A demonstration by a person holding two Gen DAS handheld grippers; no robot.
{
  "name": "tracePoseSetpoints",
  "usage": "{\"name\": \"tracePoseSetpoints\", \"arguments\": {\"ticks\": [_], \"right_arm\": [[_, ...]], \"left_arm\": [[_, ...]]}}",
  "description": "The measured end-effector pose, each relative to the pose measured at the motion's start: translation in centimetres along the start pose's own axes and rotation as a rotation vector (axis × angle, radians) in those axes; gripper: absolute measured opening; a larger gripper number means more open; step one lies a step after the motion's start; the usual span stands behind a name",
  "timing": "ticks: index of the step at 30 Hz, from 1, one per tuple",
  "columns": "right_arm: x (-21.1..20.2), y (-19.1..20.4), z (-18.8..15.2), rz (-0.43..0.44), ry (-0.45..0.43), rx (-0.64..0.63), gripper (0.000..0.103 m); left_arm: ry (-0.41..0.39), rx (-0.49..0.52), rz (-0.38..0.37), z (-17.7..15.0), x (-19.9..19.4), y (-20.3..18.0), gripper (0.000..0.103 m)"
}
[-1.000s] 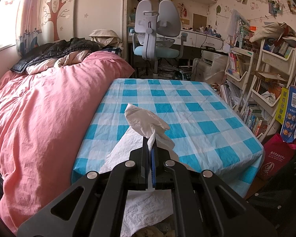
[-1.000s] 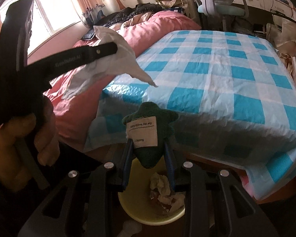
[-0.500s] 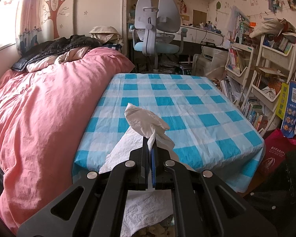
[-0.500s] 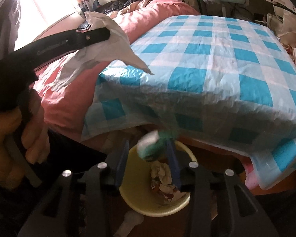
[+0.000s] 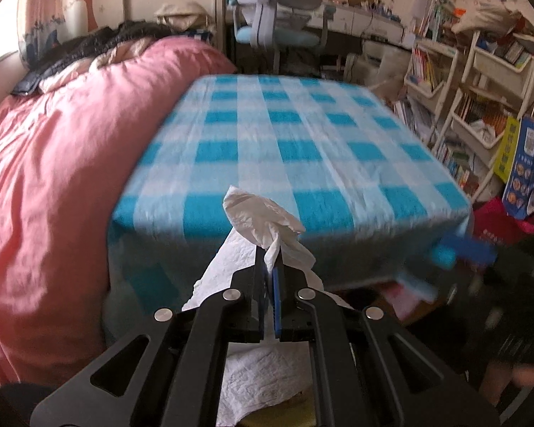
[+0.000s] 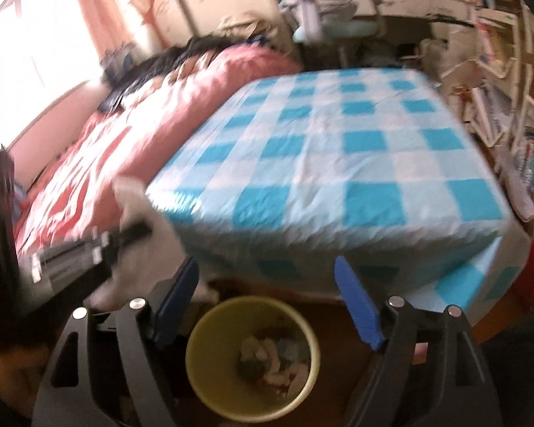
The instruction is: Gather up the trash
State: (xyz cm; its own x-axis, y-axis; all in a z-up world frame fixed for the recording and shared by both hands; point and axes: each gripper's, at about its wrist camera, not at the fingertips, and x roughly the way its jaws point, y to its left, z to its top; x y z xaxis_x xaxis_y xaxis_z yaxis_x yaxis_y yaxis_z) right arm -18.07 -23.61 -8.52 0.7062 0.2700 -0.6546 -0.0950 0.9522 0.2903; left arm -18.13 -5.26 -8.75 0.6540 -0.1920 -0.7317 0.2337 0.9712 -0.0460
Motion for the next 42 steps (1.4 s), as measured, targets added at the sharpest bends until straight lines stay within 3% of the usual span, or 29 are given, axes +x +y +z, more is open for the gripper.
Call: {"name": "tracePoseSetpoints", "arguments": {"ticks": [2,4,6,8,12,19,23,28,42], "right_arm": [[-0.7,-0.3,0.2,-0.030,-0.042,0.010,0.080],[-1.2,-0.5,0.5,-0.060,-0.074,0.010,0.084],[-1.8,-0.6,0.6,-0.093,-0.108,0.013,0.089],[-2.0,-0.7,0.9,-0.118,-0.131,0.012,0.091],[-2.4,-0.7,1.1,-0.150,-0.159,-0.001,0.092],[-3.1,0.2,1.3,-0.184,-0.216,-0.063,0.095],[-3.8,0.5,1.9,-0.205,-0.269,-0.099,0.095],[-4.6,0.5,3.7,-0.232,-0.341,-0.125,0.096],[-2.3,-0.8,10.9,-0.281,-0.419,-0.152,0.096]], "left_arm": [[0.041,-0.003,-0.014,-0.6,0.4,-0.1,0.004],[0.085,-0.007,-0.021,-1.2,0.9,-0.3,0.016],[0.122,-0.011,-0.011,-1.7,1.4,-0.4,0.047],[0.136,-0.009,0.006,-2.0,1.5,-0.7,0.060],[0.132,-0.007,0.025,-1.9,1.4,-0.7,0.068],[0.037,-0.045,0.059,-0.8,-0.1,0.2,0.078],[-0.099,-0.048,0.105,0.6,-2.0,0.2,0.089],[-0.241,-0.050,0.124,3.4,-4.4,0.5,0.095],[-0.375,-0.086,0.176,13.6,-2.6,3.0,0.096]]}}
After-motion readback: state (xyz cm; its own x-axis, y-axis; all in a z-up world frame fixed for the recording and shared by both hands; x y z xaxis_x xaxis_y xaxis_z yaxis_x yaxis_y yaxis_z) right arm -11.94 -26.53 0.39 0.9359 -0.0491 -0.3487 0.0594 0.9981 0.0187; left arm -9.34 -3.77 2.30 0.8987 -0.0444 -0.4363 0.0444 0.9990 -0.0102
